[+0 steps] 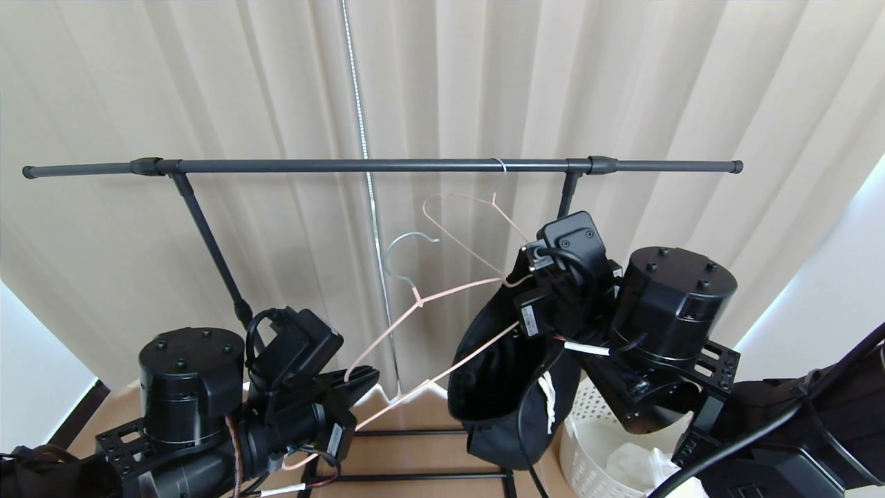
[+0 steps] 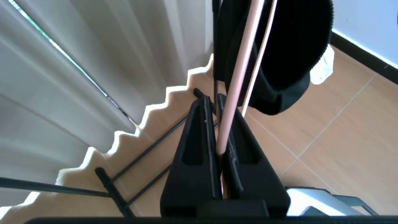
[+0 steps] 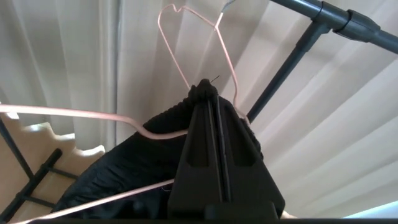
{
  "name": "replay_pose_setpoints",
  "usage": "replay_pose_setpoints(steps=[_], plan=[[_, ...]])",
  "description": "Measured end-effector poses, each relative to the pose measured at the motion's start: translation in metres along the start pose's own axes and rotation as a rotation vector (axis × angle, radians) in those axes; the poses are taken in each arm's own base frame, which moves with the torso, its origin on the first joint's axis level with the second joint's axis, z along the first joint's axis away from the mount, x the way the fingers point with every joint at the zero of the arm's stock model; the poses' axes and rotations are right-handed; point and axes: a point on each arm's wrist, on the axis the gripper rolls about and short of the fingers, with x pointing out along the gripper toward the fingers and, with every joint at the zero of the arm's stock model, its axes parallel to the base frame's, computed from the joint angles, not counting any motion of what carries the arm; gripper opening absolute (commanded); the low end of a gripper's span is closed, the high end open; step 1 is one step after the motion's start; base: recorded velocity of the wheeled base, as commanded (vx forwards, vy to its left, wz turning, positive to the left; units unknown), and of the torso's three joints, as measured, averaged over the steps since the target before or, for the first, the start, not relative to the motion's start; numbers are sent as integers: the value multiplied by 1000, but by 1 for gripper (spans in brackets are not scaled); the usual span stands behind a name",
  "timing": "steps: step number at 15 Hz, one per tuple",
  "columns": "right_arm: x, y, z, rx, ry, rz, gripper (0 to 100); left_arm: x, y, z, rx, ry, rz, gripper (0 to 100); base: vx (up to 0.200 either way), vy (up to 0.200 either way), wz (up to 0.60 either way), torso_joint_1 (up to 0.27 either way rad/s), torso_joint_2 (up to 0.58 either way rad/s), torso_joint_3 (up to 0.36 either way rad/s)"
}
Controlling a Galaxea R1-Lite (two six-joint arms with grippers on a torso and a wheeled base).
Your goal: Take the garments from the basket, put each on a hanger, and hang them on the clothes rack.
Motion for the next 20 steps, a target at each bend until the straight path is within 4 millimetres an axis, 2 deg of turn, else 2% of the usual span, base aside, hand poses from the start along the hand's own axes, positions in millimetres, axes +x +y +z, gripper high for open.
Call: replay_pose_setpoints(steps=[11, 17, 20], plan=[[-32, 40, 17, 57, -65, 105, 0, 7, -1, 2, -30, -12, 30, 0, 0, 0, 0, 0, 0, 0], [-39, 59, 31, 160, -95, 123, 0, 7, -4, 1, -24, -10, 17, 0, 0, 0, 0, 0, 0, 0], [-42, 64, 37, 189, -112, 135, 0, 9, -5, 4, -19, -82, 23, 0, 0, 0, 0, 0, 0, 0]])
